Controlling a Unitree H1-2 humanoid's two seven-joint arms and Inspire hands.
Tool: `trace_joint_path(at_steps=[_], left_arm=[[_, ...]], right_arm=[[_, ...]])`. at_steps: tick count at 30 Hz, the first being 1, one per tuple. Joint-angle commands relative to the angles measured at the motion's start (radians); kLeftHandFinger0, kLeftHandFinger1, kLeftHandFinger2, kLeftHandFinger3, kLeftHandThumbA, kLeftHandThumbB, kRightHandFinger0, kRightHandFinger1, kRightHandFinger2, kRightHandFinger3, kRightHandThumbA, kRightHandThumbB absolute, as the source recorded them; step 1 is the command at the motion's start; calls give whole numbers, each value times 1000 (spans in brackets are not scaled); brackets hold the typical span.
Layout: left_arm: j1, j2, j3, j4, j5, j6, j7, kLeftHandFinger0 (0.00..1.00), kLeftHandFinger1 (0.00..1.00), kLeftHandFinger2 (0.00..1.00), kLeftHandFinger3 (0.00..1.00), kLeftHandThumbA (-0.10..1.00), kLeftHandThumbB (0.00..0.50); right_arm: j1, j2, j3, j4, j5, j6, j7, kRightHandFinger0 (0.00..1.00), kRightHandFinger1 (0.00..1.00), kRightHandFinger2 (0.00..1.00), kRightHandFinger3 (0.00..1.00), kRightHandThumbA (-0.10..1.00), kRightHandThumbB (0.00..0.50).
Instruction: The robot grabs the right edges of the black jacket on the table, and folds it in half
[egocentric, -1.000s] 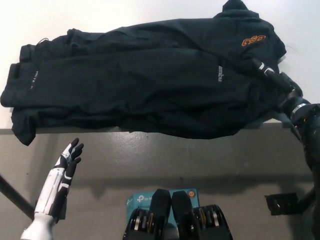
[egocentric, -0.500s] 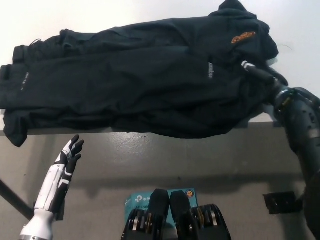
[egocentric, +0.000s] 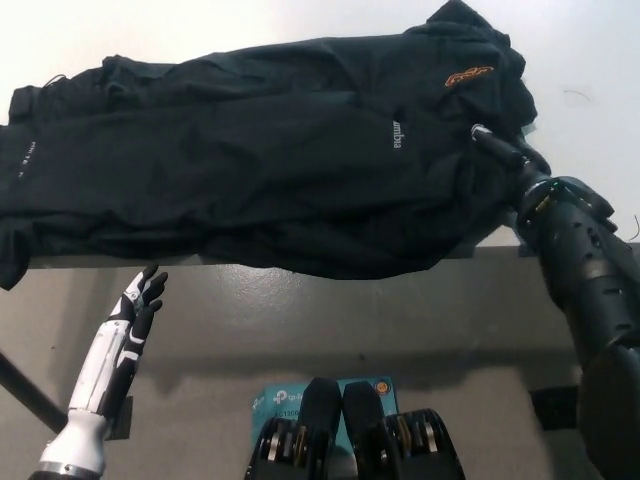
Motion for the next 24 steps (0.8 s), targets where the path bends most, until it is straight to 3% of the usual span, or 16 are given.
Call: trace_joint_path(at_steps=[1, 3, 5, 7, 10, 13, 17, 19, 23, 24], left_arm=[[-17, 16, 6, -22, 4, -10, -4, 1000, 1000, 1000, 1000, 1000, 202], [-19, 17, 6, -22, 3, -9, -6, 1000, 1000, 1000, 1000, 1000, 194], [-19, 17, 5, -24, 4, -5, -6, 1000, 1000, 1000, 1000, 1000, 193], [-21, 15, 5, -23, 8, -8, -2, 1000, 1000, 1000, 1000, 1000, 197], [-17, 12, 6, -24, 5, -7, -2, 1000, 1000, 1000, 1000, 1000, 197], [-17, 15, 6, -24, 7, -7, -2, 1000, 1000, 1000, 1000, 1000, 197], [-22, 11, 9, -32, -5, 4, -4, 1000, 1000, 1000, 1000, 1000, 202], [-23, 12, 7, -28, 4, -5, -1, 1000, 1000, 1000, 1000, 1000, 191], [-22, 14, 6, -31, 13, -6, 0, 1000, 1000, 1000, 1000, 1000, 182], [-22, 14, 6, -33, 14, -6, 1, 1000, 1000, 1000, 1000, 1000, 180]], right_arm=[[-79, -5, -96, -26, 83, -80, -51, 0, 195, 796, 1000, -100, 57], [-88, -6, -142, -46, 103, -100, -78, 0, 94, 797, 1000, -100, 74], [-100, -5, -205, -75, 144, -135, -78, 0, 35, 726, 1000, -100, 66], [-114, -11, -241, -94, 162, -134, -80, 0, 41, 683, 1000, -100, 76], [-145, -24, -282, -117, 186, -123, -79, 0, 73, 701, 1000, -100, 55], [-183, -44, -289, -133, 183, -109, -84, 0, 108, 706, 1000, -100, 74], [-243, -72, -287, -146, 188, -79, -71, 0, 84, 658, 1000, -100, 76], [-262, -76, -272, -154, 174, -84, -84, 0, 82, 649, 1000, -100, 102], [-298, -75, -233, -174, 136, -94, -111, 0, 0, 635, 1000, -100, 98], [-305, -73, -221, -182, 122, -101, -134, 0, 0, 640, 1000, -100, 117]])
